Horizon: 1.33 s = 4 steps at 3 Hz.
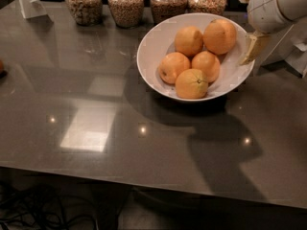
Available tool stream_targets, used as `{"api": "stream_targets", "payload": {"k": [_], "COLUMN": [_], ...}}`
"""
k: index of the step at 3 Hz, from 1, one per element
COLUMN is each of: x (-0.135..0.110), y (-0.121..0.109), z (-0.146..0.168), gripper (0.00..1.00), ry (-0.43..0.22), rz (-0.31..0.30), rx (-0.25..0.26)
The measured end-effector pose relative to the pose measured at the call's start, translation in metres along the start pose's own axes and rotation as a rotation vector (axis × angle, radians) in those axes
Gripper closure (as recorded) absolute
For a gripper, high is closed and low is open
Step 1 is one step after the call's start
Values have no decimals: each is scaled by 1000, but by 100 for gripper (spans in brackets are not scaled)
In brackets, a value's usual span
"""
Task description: Pick orange from white bowl
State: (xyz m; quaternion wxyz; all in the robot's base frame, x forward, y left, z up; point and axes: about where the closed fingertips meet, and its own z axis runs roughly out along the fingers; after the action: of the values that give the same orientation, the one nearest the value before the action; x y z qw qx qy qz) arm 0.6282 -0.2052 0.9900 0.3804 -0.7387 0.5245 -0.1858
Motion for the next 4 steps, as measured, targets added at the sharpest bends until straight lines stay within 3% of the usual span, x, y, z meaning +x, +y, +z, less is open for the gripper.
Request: {"api": "stream_targets", "payload": {"k": [1,2,4], "x": [6,13,17], "y": [-3,-4,3], "z": [9,30,55], "gripper": [6,29,25], "ry": [0,-12,-28], "rz": [-71,-115,-112], "rx": [11,15,-19]}}
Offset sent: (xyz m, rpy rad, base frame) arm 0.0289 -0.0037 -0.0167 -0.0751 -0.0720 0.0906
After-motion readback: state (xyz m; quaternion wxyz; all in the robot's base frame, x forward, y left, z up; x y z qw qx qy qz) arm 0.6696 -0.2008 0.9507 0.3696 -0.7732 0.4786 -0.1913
